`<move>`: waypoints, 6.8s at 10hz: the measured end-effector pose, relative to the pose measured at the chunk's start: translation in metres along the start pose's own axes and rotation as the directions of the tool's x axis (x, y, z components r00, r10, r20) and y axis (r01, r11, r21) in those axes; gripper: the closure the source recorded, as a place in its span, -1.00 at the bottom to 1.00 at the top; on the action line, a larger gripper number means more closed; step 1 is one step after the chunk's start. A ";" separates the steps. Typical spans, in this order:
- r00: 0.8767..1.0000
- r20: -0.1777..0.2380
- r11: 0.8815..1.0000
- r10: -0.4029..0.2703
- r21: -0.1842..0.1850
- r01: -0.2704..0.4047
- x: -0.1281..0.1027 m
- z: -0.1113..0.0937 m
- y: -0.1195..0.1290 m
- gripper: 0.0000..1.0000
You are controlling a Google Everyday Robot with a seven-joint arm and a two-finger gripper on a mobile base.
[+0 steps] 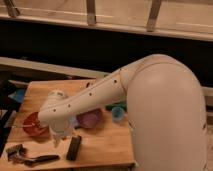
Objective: Place eraser in tray
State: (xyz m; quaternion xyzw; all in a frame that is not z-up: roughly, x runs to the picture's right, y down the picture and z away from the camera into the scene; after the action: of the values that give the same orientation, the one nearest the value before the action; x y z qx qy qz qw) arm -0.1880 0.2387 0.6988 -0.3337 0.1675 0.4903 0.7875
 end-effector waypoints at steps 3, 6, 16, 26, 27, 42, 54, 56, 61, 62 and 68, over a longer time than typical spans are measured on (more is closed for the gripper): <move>0.995 -0.039 0.995 0.087 0.043 -0.085 0.005 0.007 -0.038 -0.29; 0.988 -0.085 0.991 0.132 0.044 -0.129 0.007 0.030 -0.049 -0.29; 0.967 -0.170 0.981 0.191 -0.002 -0.194 0.006 0.075 -0.044 0.08; 0.966 -0.113 0.972 0.232 0.070 -0.225 0.016 0.030 -0.065 1.00; 0.962 -0.108 0.966 0.251 0.091 -0.242 0.018 0.024 -0.076 1.00; 0.932 0.034 0.925 0.361 0.115 -0.362 -0.030 -0.075 -0.207 1.00; 0.766 0.217 0.796 0.605 -0.146 -0.587 -0.080 -0.151 -0.419 1.00; 0.735 0.207 0.763 0.646 -0.205 -0.613 -0.067 -0.142 -0.443 1.00; 0.738 0.206 0.765 0.643 -0.206 -0.610 -0.068 -0.142 -0.441 1.00; 0.728 0.205 0.756 0.654 -0.205 -0.622 -0.069 -0.139 -0.444 1.00; 0.590 0.256 0.637 0.766 -0.172 -0.752 -0.075 -0.118 -0.514 1.00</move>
State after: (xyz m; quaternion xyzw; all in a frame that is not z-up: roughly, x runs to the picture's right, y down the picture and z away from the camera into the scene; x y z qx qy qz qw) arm 0.2387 -0.0447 0.8439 -0.1683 0.1585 0.8275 0.5117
